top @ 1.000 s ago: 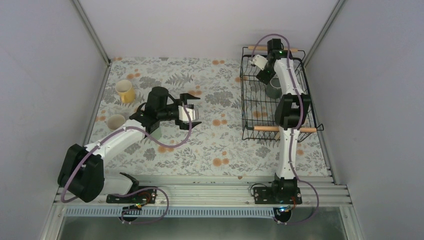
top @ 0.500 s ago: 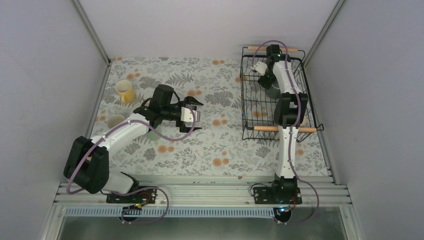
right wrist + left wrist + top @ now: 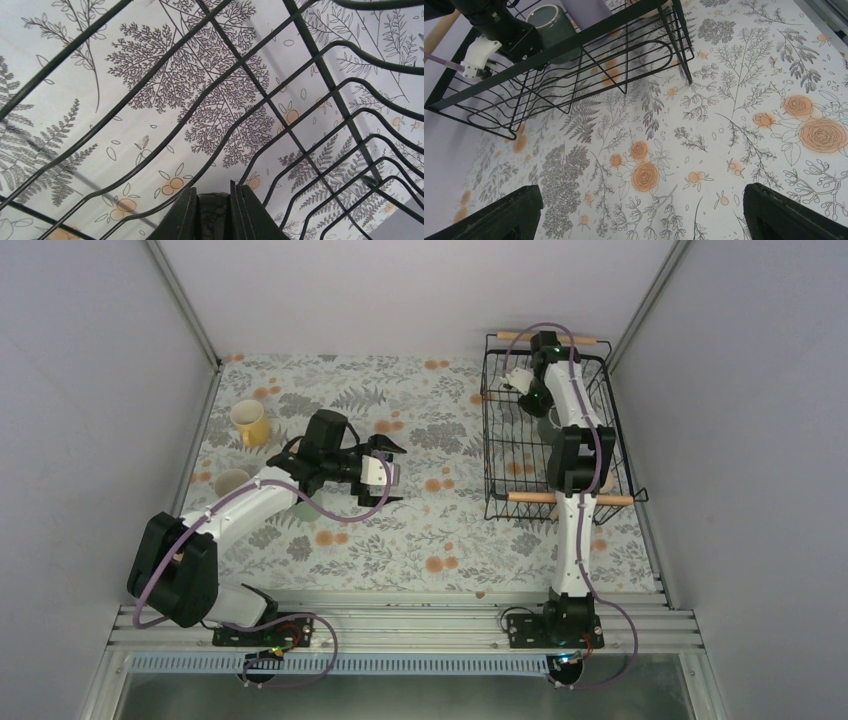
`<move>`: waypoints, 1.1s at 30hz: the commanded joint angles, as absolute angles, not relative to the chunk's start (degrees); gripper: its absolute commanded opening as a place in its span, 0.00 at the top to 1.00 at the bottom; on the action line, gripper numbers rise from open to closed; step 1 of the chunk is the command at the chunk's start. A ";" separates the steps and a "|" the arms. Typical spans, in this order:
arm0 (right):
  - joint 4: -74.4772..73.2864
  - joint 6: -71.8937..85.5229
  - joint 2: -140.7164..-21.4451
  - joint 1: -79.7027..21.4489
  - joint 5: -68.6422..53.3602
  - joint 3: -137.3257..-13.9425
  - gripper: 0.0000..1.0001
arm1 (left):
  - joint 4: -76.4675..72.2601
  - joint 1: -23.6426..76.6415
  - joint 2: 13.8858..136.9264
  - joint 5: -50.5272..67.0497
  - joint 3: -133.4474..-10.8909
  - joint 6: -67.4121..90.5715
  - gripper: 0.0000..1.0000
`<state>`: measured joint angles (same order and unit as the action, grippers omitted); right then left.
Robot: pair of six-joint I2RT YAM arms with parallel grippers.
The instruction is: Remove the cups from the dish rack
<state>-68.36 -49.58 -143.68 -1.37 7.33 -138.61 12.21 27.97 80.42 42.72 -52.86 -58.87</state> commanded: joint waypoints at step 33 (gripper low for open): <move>-73.74 -40.16 -104.21 -2.69 -51.69 -122.89 0.98 | -48.19 33.57 95.47 21.38 -57.72 -44.11 0.00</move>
